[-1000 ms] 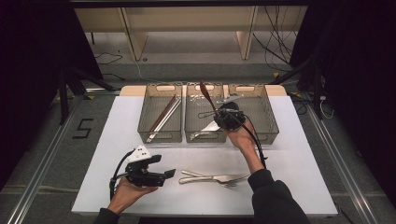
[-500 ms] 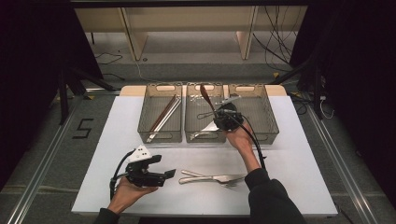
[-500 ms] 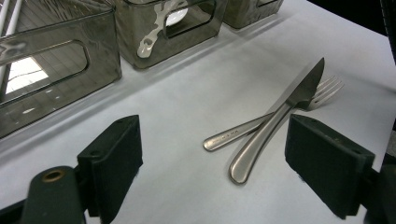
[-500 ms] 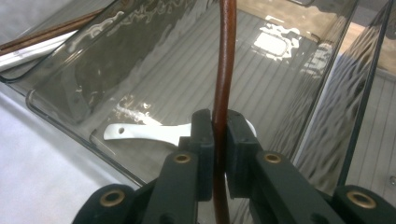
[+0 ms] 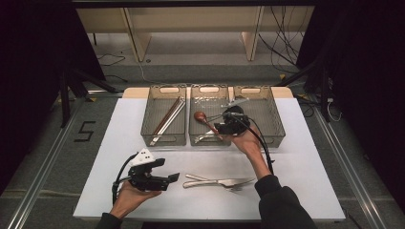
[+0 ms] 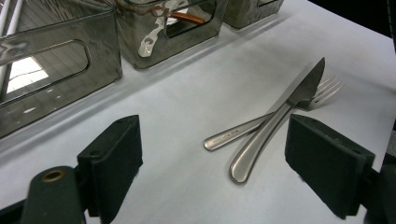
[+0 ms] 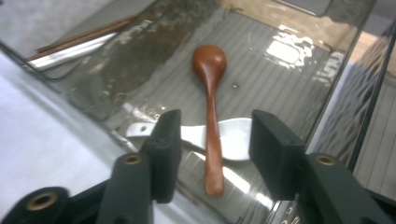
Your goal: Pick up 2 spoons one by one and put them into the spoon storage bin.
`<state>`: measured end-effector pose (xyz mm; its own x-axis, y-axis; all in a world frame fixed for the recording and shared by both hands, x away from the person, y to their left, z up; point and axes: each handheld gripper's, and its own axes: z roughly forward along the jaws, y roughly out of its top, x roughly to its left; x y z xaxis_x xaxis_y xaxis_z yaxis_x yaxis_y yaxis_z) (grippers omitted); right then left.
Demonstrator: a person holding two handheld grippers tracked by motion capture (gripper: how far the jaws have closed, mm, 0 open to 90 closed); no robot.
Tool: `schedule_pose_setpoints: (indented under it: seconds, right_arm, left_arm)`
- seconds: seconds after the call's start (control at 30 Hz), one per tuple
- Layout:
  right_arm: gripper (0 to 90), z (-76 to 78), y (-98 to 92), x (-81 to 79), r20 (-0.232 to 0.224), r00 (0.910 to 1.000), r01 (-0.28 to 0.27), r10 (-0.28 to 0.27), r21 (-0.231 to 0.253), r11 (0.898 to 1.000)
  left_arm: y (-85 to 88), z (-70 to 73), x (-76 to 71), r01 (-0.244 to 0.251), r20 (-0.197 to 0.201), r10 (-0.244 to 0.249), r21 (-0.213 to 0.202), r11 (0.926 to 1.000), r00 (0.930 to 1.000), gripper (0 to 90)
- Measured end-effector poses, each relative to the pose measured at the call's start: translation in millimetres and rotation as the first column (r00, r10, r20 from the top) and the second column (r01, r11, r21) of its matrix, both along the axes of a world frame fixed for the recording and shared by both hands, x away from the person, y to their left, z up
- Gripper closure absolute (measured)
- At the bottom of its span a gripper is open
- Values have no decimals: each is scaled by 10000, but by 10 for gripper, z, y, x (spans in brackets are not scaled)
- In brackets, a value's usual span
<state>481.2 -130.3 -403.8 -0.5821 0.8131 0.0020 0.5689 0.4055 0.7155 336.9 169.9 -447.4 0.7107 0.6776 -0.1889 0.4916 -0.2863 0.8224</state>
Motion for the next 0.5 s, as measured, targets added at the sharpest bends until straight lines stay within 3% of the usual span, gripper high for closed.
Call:
schedule_pose_setpoints:
  seconds: [0.1, 0.5]
  right_arm:
    - [468, 53, -9, -72, 194, 9995, -240, 240, 12, 9997]
    - [412, 188, -35, -415, 428, 9883, -1477, 1466, 224, 9888]
  left_arm:
    - [4, -6, 5, -36, -47, 36, 14, 10000, 10000, 184]
    - [19, -17, 13, -115, -79, 115, -5, 9999, 9999, 184]
